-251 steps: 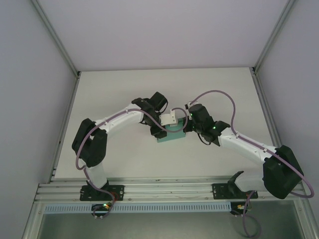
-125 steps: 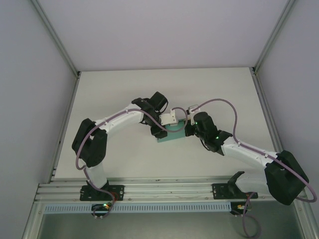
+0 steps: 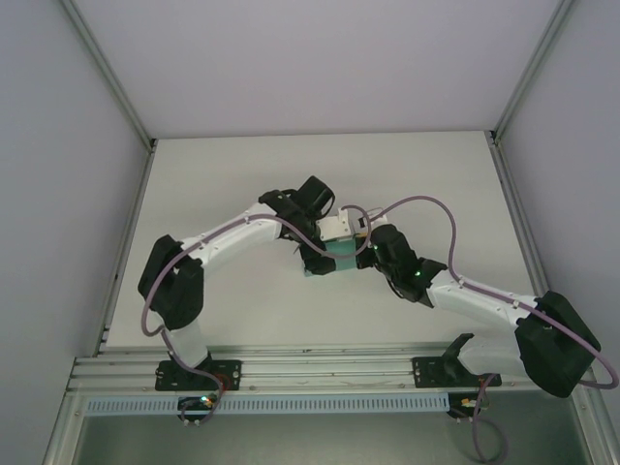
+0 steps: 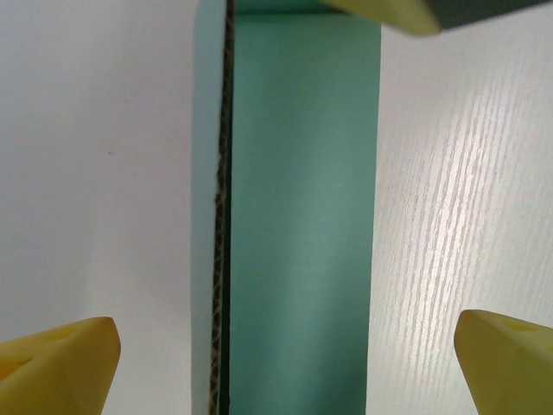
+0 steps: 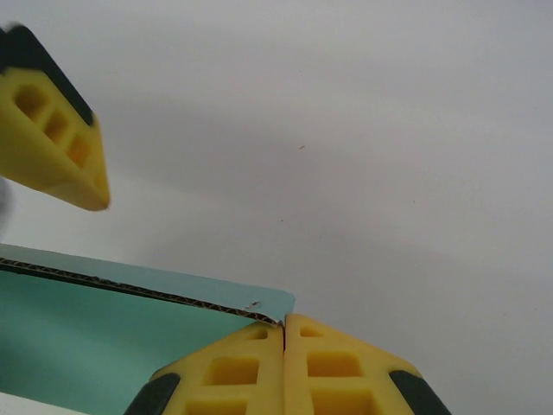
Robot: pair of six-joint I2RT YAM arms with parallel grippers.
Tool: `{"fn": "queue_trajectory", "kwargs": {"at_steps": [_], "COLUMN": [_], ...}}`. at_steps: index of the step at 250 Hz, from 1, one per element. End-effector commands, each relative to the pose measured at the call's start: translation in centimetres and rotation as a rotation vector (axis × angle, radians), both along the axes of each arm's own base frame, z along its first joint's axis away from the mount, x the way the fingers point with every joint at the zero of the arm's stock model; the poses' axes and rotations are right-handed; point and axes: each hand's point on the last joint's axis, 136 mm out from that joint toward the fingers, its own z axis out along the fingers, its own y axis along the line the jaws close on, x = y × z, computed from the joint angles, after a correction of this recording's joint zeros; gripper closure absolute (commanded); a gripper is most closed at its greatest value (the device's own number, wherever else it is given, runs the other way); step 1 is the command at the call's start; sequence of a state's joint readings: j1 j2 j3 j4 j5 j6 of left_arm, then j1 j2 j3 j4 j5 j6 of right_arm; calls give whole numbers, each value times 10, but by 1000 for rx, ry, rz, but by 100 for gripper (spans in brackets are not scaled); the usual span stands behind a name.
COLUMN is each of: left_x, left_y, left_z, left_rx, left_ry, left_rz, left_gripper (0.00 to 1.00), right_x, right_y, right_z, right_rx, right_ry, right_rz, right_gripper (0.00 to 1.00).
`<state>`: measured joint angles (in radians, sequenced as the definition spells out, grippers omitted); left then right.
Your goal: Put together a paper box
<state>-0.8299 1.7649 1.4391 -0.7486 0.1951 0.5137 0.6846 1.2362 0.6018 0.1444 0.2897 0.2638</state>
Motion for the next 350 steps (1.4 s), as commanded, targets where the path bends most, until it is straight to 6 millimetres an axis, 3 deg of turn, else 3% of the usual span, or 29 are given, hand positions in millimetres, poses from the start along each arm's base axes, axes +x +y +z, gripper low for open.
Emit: {"fn": "queue_trajectory", "kwargs": {"at_steps": [1, 34, 62, 86, 127, 191, 255, 315, 331, 350], "left_x": [5, 16, 16, 9, 1, 3, 2, 6, 7, 6], "left_y": [8, 36, 67, 79, 70, 58, 57, 54, 51, 48], "left_z": [33, 46, 44, 40, 42, 34, 28, 20, 19, 19], "left_rx": [-65, -86, -93, -130, -205, -206, -183, -163, -169, -183], "left_ry": [-54, -120, -83, -26, 52, 105, 122, 138, 146, 174], "left_rz": [118, 349, 557, 657, 685, 685, 702, 717, 720, 724], "left_gripper": [0, 0, 0, 14, 43, 64, 67, 87, 100, 100], "right_x": [-19, -20, -20, -21, -21, -21, -20, -21, -21, -23], "right_y": [-16, -17, -14, -13, -14, -16, -16, -12, -12, -12], "right_z": [-41, -43, -40, -40, -38, -38, -38, -33, -31, -30], "right_rx": [-122, -114, -96, -93, -95, -98, -104, -109, -117, -135], "right_ry": [139, 140, 138, 146, 151, 153, 158, 143, 135, 120], "right_rz": [-43, -59, -51, -51, -61, -76, -84, -80, -88, -99], "right_gripper": [100, 100, 100, 100, 100, 100, 100, 100, 100, 100]}}
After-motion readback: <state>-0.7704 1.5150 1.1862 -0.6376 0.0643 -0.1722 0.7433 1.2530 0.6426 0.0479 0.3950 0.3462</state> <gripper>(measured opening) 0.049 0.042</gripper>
